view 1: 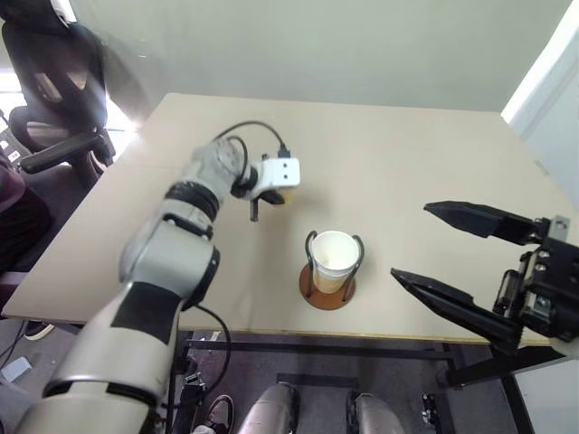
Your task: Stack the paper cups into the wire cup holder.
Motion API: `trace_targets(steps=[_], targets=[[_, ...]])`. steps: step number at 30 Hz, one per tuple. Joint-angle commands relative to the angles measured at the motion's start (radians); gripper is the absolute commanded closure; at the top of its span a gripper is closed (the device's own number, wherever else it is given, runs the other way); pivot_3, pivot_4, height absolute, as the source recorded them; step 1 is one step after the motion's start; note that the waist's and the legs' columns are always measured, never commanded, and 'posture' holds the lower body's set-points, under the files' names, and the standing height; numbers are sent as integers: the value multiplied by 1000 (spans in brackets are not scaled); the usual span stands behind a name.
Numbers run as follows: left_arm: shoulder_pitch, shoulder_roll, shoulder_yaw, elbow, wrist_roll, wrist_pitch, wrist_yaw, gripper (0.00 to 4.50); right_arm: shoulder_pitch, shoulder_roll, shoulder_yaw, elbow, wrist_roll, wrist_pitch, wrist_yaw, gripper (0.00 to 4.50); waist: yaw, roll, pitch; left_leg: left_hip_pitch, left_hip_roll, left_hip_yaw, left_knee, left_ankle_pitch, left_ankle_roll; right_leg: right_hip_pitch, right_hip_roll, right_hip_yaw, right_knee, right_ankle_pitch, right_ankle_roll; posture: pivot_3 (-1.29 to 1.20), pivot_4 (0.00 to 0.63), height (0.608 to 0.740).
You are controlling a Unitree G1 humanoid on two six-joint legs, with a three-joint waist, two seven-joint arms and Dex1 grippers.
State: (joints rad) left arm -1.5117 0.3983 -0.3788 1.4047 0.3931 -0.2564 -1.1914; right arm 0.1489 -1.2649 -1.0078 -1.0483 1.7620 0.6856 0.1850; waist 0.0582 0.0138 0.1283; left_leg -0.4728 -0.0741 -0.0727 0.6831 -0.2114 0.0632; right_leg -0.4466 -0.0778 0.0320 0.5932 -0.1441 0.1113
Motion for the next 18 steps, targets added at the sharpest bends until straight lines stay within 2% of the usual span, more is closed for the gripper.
trace_targets(steps=[1,3,6,9,10,15,18], targets=[[-121,29,77,-35,-110,-62,-366,4459,21,28,-73,11,-12,23,47,667,0,0,0,0,0,0,0,0,0,0,1,0,-1,-1,-1,0,150,740],[-171,22,58,-31,-189,-95,-421,4459,43,45,-114,13,-24,46,76,667,0,0,0,-1,0,-1,0,-2,1,0,0,0,-1,-2,-2,0,150,740],[-203,23,-65,-59,-323,-158,-423,4459,72,66,-179,20,-51,74,113,667,1,0,0,-2,0,-1,0,-4,1,0,-1,0,-1,-2,-4,0,150,740],[-195,127,-417,-329,-756,-102,-423,4459,116,96,-266,11,-65,97,138,667,-1,0,0,-2,1,0,1,-8,0,-1,-2,0,0,1,-5,0,150,740],[-201,158,-518,-392,-860,-104,-423,4459,130,103,-281,6,-67,96,143,667,-1,0,0,-4,1,0,1,-8,0,-3,-2,-1,0,1,-5,0,150,740],[-279,295,-912,-660,-1238,-165,-423,4459,165,102,-317,1,-66,87,145,667,-1,2,-1,-2,2,1,2,-14,0,-1,-1,-1,1,0,-4,0,150,740],[-345,349,-1065,-765,-1385,-202,-423,4459,169,92,-318,1,-54,83,127,667,-1,2,-1,-1,2,1,4,-15,-2,0,0,-1,0,-1,-4,0,150,740]])
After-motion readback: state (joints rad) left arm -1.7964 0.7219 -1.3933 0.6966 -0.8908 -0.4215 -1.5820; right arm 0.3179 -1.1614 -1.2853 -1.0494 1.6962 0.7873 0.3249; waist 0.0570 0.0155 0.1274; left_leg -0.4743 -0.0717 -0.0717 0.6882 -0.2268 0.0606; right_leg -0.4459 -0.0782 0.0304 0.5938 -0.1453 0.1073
